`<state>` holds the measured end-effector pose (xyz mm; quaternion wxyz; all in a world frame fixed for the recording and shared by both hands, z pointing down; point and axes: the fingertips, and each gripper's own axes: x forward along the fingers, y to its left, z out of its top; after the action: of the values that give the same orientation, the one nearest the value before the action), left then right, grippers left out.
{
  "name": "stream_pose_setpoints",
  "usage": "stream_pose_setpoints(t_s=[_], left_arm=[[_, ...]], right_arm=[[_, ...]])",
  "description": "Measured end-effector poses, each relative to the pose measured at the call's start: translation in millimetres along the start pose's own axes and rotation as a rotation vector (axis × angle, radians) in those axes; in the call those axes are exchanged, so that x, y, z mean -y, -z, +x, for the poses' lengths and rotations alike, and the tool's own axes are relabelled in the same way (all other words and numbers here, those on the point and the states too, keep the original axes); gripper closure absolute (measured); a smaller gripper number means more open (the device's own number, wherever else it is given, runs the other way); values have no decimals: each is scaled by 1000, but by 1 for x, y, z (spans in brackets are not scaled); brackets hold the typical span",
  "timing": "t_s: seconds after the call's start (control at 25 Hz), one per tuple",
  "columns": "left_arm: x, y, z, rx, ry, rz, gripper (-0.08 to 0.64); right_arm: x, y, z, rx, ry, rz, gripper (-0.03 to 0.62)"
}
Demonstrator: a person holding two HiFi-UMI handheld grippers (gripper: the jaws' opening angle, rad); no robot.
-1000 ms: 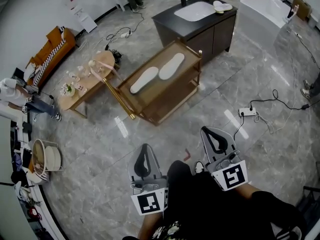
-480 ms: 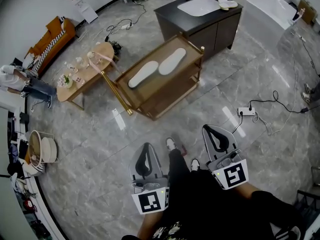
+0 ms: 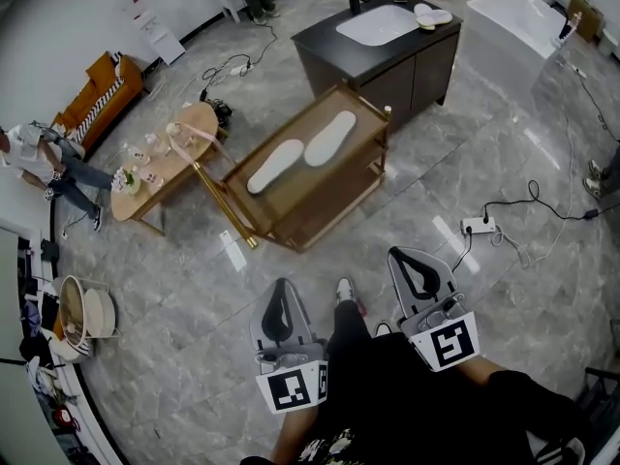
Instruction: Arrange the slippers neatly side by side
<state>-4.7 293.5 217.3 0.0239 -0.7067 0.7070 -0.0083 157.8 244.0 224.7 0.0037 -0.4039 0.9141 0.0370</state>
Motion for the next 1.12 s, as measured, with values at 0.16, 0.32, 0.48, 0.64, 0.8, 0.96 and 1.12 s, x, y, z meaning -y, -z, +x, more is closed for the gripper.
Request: stream_pose_setpoints(t_s=[0.16,0.32,0.48,0.64,0.8,0.96,1.12], left_arm=[[0,-4,19,3,18,7,558],[-2,0,42,-15,35,6,558],[-7,-7,64,-14,60,13,558],[-17,-8,83,-9,75,11,558],[-25,-5,98,-10,95,2,558],[-36,-5,113,-2,122,6,558],[-54,1,129,-11,128,-4,558]], right_arm=[[9,1,14,-6,4,0,594],[20,0,35,-5,18,2,594],[29,-5,52,0,42,15,594],[33,-3,69,-5,53,12,594],[35,-5,84,-5,73,6,594],[37,-3,100,-12,99,4,594],[34,1,119,-18,107,8,594]])
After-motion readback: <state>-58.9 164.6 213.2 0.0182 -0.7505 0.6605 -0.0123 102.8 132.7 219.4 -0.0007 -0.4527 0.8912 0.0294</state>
